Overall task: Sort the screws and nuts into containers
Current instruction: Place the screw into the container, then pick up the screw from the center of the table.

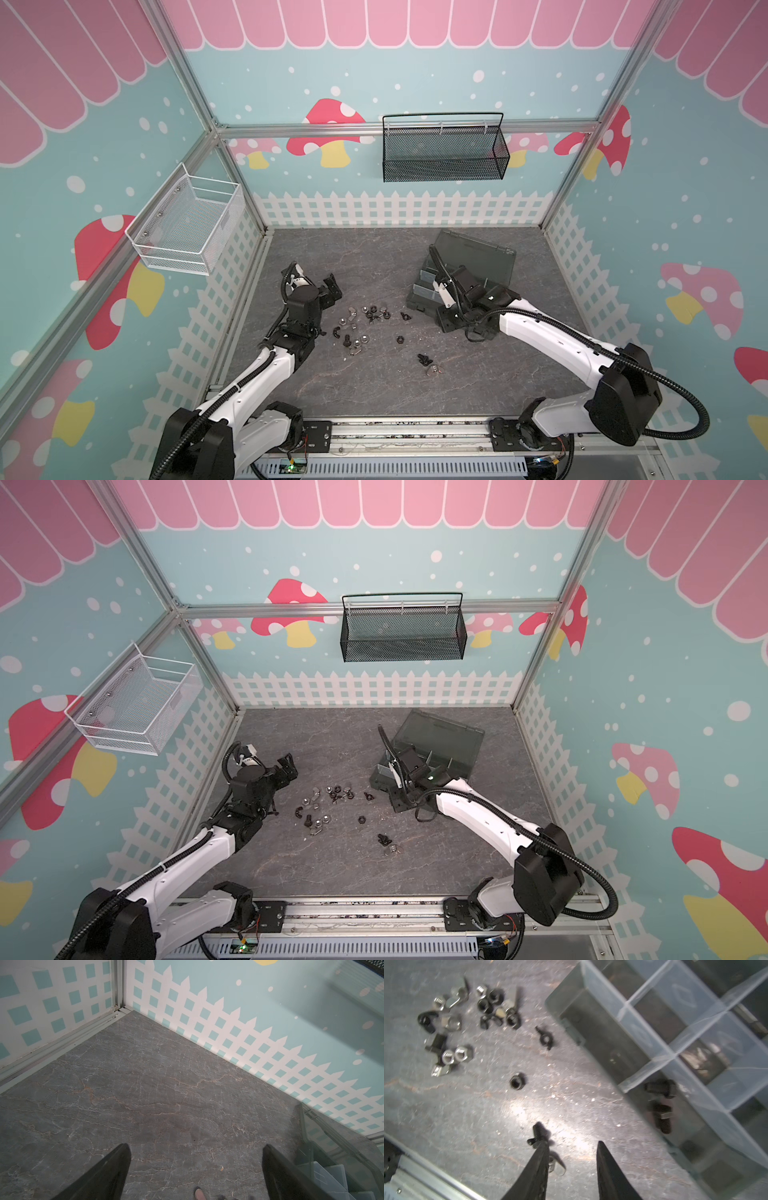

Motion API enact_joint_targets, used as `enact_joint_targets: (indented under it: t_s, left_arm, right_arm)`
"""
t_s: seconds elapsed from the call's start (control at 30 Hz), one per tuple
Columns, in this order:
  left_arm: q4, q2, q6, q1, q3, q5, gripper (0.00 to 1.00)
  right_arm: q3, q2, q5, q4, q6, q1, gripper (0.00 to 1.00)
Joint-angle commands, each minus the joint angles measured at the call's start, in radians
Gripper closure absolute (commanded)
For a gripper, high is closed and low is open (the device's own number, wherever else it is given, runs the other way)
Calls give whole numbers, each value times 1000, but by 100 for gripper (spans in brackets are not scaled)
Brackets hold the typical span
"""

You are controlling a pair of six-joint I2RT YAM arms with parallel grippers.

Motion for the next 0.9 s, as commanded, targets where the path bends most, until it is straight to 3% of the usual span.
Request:
enact_joint_targets:
  t_s: [0.0,0.43,0.87]
  left_arm:
    - [-22,1,-34,-3,23,-5,1]
    - [-30,0,-54,-3,16,-7,1]
    - [-26,5,-53,-3,13,-14,1]
  right_arm:
    - [-35,13,-47,-58,28,40,60]
    - [-69,109,-91,-44,-1,161,58]
    - [-85,189,-57,-29,-12,171,58]
